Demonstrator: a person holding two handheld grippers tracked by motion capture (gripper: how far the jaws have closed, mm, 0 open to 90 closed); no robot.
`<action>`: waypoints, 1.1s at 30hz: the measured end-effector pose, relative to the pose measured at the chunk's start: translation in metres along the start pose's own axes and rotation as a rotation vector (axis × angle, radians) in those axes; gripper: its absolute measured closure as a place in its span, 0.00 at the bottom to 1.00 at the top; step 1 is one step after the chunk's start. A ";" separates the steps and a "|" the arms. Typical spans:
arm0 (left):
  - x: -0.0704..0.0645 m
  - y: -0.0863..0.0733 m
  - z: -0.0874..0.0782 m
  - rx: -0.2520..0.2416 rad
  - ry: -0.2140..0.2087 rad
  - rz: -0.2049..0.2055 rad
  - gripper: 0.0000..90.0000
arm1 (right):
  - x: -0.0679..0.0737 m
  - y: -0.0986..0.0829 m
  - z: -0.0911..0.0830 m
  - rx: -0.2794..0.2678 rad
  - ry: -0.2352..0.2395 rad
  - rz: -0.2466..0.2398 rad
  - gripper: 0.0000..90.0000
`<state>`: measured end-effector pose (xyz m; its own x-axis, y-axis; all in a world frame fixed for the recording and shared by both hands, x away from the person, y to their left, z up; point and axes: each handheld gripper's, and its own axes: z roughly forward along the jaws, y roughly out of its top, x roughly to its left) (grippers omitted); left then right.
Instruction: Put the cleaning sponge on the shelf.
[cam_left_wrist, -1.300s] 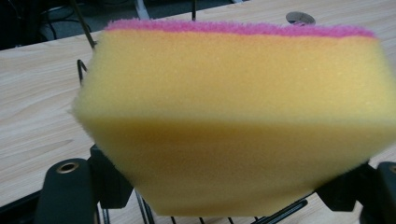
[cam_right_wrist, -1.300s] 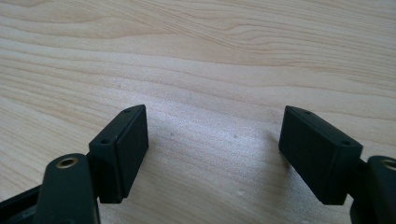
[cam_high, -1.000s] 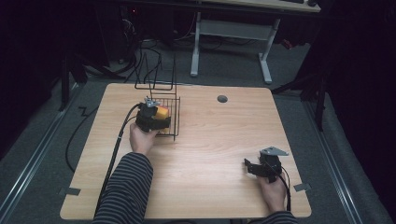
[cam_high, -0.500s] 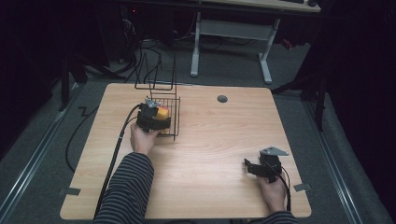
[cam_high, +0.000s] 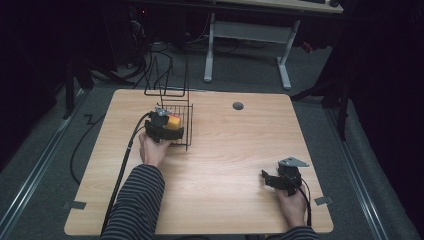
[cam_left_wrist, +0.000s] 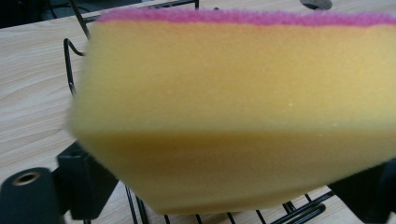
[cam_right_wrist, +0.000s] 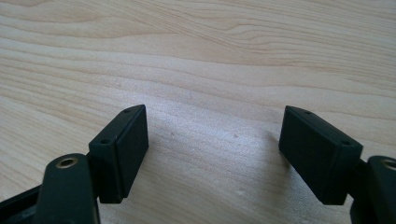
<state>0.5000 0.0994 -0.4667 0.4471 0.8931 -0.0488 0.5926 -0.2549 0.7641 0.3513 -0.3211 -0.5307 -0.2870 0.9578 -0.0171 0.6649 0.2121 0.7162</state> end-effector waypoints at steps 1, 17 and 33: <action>0.001 0.000 -0.001 -0.004 -0.004 -0.004 0.08 | 0.000 0.000 0.000 0.000 0.000 0.001 0.27; 0.001 -0.005 -0.020 -0.036 -0.049 0.007 0.00 | 0.000 0.000 0.000 -0.001 0.000 0.002 0.27; 0.005 -0.013 -0.043 -0.053 -0.073 0.008 0.01 | 0.000 0.000 0.000 0.000 0.000 0.002 0.27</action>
<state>0.4654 0.1228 -0.4493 0.5006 0.8612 -0.0885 0.5538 -0.2400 0.7973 0.3513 -0.3210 -0.5307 -0.2856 0.9582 -0.0153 0.6655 0.2098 0.7163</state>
